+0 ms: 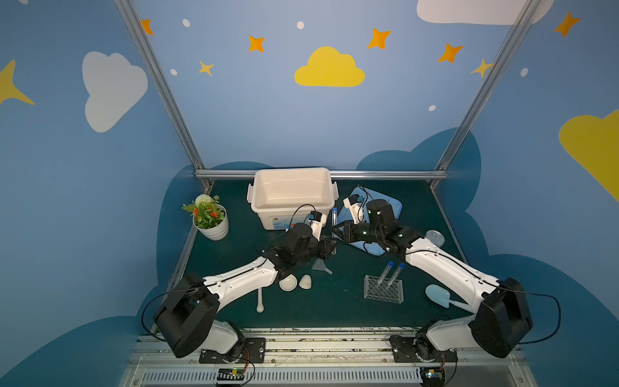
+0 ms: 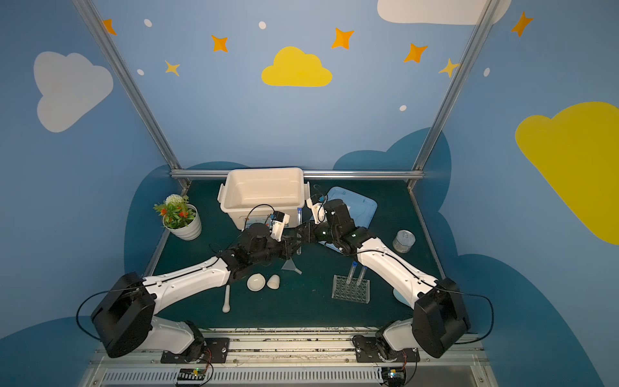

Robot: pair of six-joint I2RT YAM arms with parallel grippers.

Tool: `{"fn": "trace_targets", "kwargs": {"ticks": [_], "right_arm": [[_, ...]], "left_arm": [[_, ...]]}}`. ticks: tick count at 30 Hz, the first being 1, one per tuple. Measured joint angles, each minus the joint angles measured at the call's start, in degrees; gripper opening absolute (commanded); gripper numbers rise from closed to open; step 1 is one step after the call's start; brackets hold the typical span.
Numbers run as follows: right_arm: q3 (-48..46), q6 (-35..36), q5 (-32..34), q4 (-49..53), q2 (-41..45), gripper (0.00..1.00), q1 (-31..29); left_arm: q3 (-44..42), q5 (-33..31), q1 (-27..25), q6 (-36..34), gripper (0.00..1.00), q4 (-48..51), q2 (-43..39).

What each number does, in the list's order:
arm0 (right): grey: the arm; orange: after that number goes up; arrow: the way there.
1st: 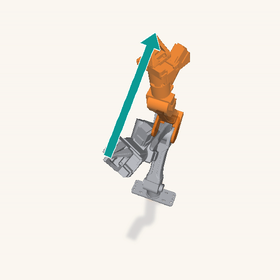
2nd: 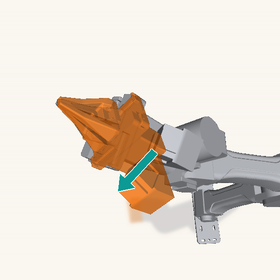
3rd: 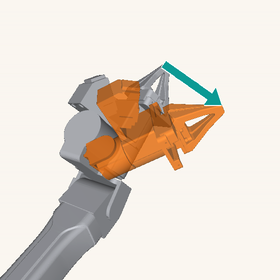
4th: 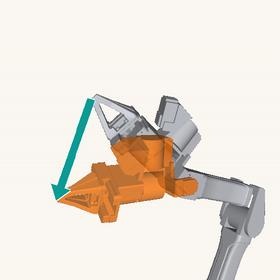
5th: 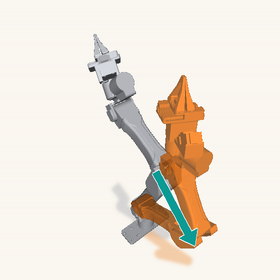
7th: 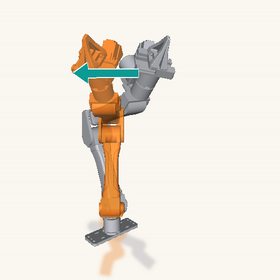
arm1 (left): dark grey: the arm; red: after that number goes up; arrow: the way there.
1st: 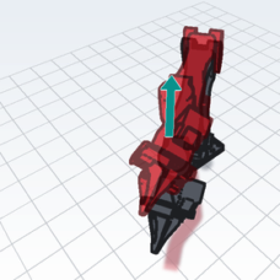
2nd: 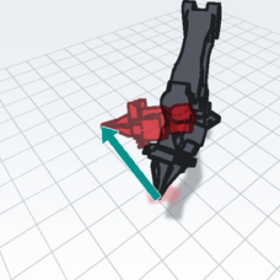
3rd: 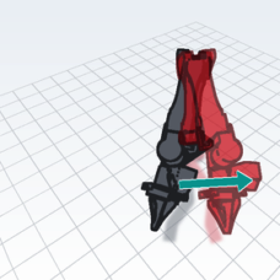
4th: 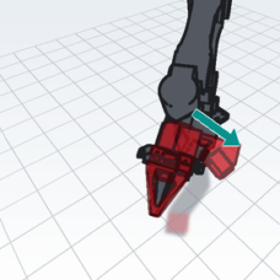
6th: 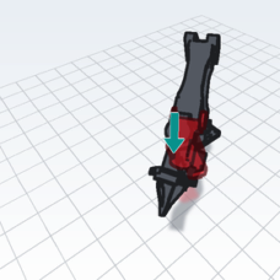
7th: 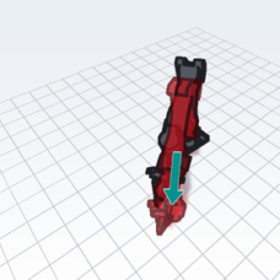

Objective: Organize the chemistry lab equipment
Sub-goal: 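Raise the upright tube and swing the right gripper toward the clear rack, then carry the tube over the clear rack with the right gripper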

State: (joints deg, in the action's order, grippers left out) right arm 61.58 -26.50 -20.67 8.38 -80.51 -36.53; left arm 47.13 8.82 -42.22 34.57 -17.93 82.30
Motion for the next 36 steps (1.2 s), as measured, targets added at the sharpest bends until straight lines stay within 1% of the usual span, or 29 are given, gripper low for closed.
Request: {"fn": "trace_targets", "kwargs": {"ticks": [2,4,6,9,12,20,25,30,36], "right_arm": [[0.0,0.2,0.0,0.0,0.0,0.28,0.0],[0.0,0.5,0.0,0.0,0.0,0.33,0.0],[0.0,0.7,0.0,0.3,0.0,0.34,0.0],[0.0,1.2,0.1,1.2,0.0,0.44,0.0],[0.0,1.4,0.5,2.5,0.0,0.50,0.0],[0.0,1.9,1.1,2.4,2.2,0.59,2.0],[0.5,2.8,-1.7,2.4,5.1,0.59,5.8],[3.5,3.0,-7.3,5.6,4.5,0.59,10.5],[4.1,3.0,-13.4,6.5,3.2,0.56,12.6]], "left_arm": [[0.0,0.0,0.1,0.0,0.10,0.0,0.0],[0.0,0.1,0.2,0.0,0.10,0.0,0.2],[0.0,0.1,0.3,0.0,0.09,0.0,0.2],[0.0,0.2,0.4,0.2,0.09,0.0,0.2],[0.0,0.3,0.4,0.2,0.09,0.0,0.3],[1.4,0.9,0.4,-1.5,0.07,3.0,2.0],[2.0,1.8,0.4,-4.3,0.06,5.1,2.1],[2.9,2.8,-0.2,-8.7,0.04,8.1,2.2],[4.7,4.8,-0.9,-12.8,0.04,10.2,2.2]]}}
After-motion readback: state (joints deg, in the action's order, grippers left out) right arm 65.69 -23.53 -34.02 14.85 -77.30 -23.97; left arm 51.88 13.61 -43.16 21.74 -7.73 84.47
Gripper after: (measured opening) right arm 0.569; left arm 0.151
